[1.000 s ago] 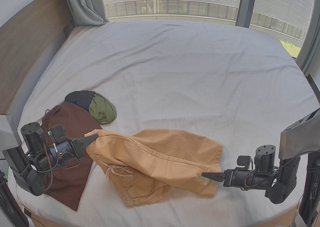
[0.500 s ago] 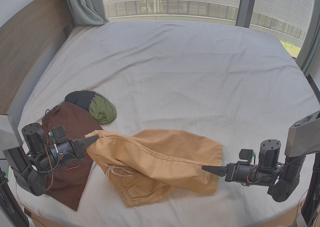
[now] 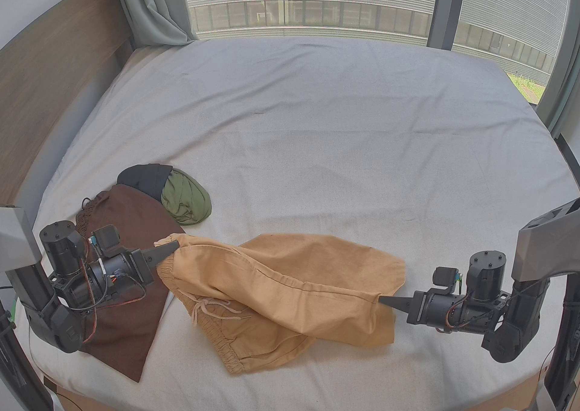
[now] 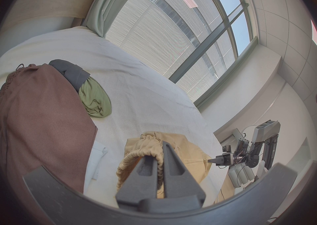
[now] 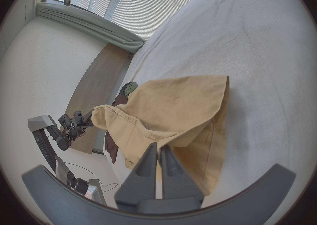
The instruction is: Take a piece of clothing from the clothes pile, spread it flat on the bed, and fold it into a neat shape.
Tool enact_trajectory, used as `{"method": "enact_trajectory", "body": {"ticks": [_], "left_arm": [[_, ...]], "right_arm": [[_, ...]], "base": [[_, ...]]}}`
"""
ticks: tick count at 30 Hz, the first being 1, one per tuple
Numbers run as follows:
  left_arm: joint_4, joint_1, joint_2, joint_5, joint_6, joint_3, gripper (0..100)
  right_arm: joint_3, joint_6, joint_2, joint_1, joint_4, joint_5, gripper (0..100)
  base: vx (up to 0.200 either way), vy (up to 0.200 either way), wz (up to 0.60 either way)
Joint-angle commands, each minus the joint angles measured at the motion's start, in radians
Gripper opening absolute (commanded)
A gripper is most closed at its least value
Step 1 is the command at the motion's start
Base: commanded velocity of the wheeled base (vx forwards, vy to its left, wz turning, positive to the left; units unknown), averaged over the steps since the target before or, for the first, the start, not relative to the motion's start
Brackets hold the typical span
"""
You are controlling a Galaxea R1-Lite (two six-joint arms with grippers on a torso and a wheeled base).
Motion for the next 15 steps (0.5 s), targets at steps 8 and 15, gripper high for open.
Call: {"method": "enact_trajectory", "body": {"ticks": [8, 15], "left_arm": [[-0.001, 0.022, 0.036, 0.002, -0.002, -0.036, 0], [-0.001, 0.024, 0.034, 0.002, -0.002, -0.036, 0]], "right_arm": [[0.031, -0.002, -0.143, -0.138, 0.002, 0.164, 0], [0.019, 0.001, -0.117, -0.133, 0.002, 0.174, 0]], "base": [[0.000, 0.000, 0.00], [0.000, 0.000, 0.00]]}}
